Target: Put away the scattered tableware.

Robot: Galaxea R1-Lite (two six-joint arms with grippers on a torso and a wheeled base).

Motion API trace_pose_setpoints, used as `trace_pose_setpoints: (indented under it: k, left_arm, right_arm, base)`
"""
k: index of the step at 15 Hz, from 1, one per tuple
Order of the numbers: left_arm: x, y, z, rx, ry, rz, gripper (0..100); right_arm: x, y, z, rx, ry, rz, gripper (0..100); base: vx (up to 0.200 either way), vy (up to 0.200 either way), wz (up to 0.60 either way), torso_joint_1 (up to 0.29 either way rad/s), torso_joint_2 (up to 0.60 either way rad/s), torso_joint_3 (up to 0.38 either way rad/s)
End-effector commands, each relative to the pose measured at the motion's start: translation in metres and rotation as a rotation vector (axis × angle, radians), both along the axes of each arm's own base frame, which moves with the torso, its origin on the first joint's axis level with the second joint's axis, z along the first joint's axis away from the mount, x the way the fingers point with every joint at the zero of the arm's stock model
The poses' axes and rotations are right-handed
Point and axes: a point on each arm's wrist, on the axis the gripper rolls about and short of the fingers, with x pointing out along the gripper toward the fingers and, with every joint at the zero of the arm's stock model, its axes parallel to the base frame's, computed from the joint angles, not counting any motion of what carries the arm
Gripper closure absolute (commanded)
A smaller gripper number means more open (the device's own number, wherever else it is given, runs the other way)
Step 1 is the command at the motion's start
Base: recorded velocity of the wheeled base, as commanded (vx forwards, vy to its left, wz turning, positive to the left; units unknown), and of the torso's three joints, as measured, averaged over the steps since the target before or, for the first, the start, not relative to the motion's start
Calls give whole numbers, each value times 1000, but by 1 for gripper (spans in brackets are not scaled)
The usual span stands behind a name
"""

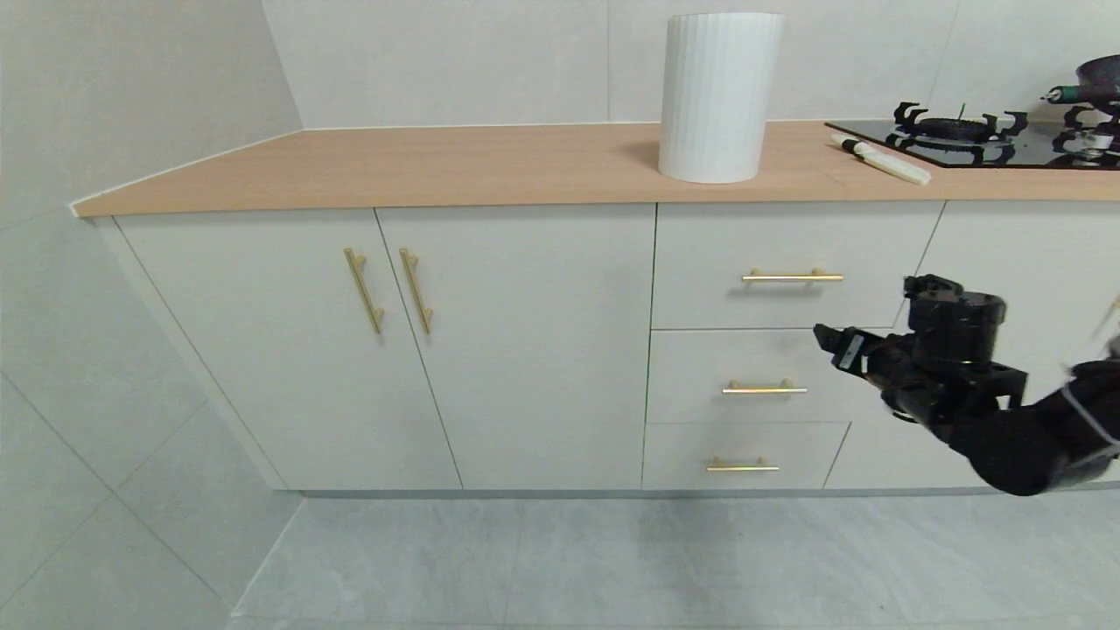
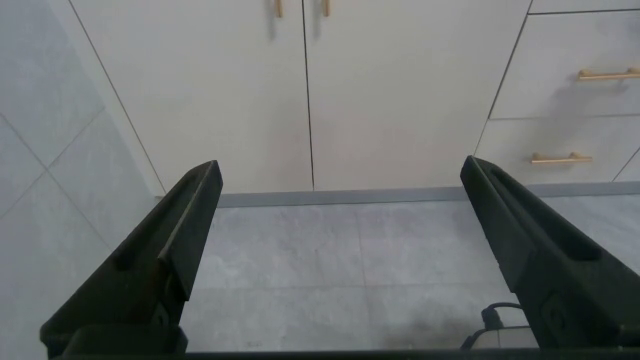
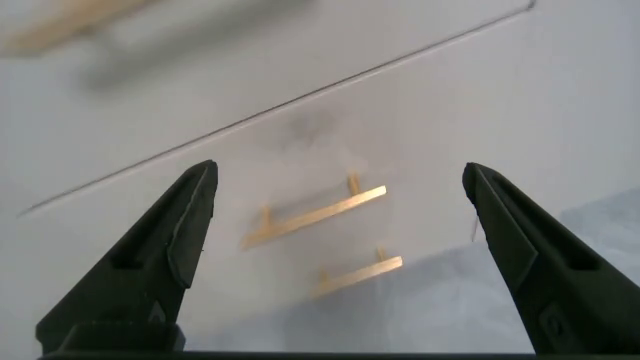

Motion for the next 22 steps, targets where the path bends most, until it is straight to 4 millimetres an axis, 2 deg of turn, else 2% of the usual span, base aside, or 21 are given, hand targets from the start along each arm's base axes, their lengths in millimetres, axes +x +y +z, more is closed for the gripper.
trace_pose_setpoints:
  k: [1,3,4,5,7,9,12,15,18,21,22]
  left_arm:
    - [0,0,0,-1,0,2,0]
    - [0,0,0,-1,0,-1,0]
    - [0,0,0,-1,0,-1,0]
    - [0,0,0,-1,0,-1,0]
    - [0,0,0,-1,0,-1,0]
    - [0,0,0,-1,0,0,0]
    - [0,0,0,-1,0,-1,0]
    - [0,0,0,-1,0,0,0]
    - [0,0,0,-1,0,0,0]
    - [0,0,0,-1,0,-1,0]
    - [0,0,0,-1,0,-1,0]
  right_arm:
    - [-122,-20,69,-39,-49,79,0]
    - [-175,-30,77,-60,-83,81,0]
    - [-188,-32,75,-68,-76,82,0]
    - [-217,-38,73,-79,-85,80,0]
    - [-259,-47,71,-113,-114,41,0]
    - [-308,-58,67,-215,-178,-48,0]
    - [-365,-70,45,-333,-186,-124,0]
    - [-394,-74,25,-417,-188,-250,0]
    - [-397,-70,4,-445,-156,-419,0]
    - [-393,-69,-9,-504,-179,-388,0]
    - [-387,-66,-17,-495,-215,-266,0]
  base:
    - [0,0,0,0,0,0]
    - [0,0,0,0,0,0]
    - [0,0,0,0,0,0]
    - [0,0,0,0,0,0]
    - [0,0,0,0,0,0]
    - [0,0,0,0,0,0]
    - [0,0,0,0,0,0]
    - [0,0,0,0,0,0]
    - [0,0,0,0,0,0]
    - [0,0,0,0,0,0]
    - [0,0,0,0,0,0]
